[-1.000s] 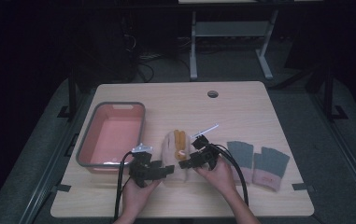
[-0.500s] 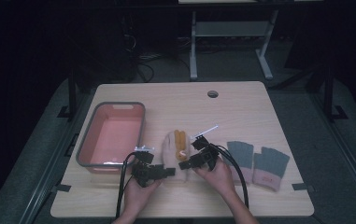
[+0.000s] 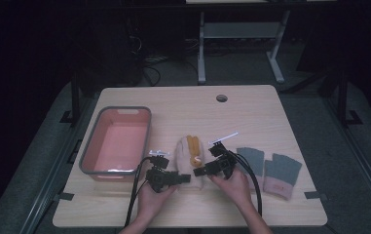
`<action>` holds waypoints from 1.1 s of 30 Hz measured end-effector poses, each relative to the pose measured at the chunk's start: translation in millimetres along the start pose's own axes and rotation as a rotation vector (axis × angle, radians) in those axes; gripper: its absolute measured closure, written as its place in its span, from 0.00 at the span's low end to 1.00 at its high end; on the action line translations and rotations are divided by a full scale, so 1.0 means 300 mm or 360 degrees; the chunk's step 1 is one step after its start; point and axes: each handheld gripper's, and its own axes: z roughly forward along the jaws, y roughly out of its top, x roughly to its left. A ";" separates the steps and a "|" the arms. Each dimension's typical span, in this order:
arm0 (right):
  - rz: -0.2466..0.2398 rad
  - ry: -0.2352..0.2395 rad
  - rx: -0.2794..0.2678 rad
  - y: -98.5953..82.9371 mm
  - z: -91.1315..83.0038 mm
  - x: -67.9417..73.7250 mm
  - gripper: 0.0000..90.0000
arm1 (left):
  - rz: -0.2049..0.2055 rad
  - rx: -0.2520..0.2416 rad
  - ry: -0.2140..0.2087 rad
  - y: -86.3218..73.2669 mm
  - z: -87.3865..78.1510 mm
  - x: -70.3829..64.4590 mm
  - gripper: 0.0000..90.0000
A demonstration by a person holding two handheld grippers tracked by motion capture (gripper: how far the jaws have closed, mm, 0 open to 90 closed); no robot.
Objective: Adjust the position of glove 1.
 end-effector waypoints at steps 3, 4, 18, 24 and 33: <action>0.0008 0.0001 0.0004 -0.002 0.002 0.000 0.38 | -0.0006 0.0000 -0.0009 0.004 0.006 -0.001 0.51; 0.0008 -0.0002 0.0004 -0.003 0.003 -0.001 0.38 | -0.0013 -0.0010 -0.0009 0.005 0.003 0.001 0.49; 0.0098 0.0054 -0.0051 -0.014 0.009 -0.024 0.41 | -0.0111 -0.0049 -0.0035 0.017 0.009 0.022 0.47; 0.0107 0.0093 -0.0052 -0.021 0.018 -0.017 0.51 | -0.0117 -0.0033 -0.0068 0.017 0.012 0.028 0.54; 0.0136 0.0155 -0.0065 -0.023 0.035 -0.017 0.60 | -0.0137 -0.0031 -0.0088 0.020 0.017 0.041 0.63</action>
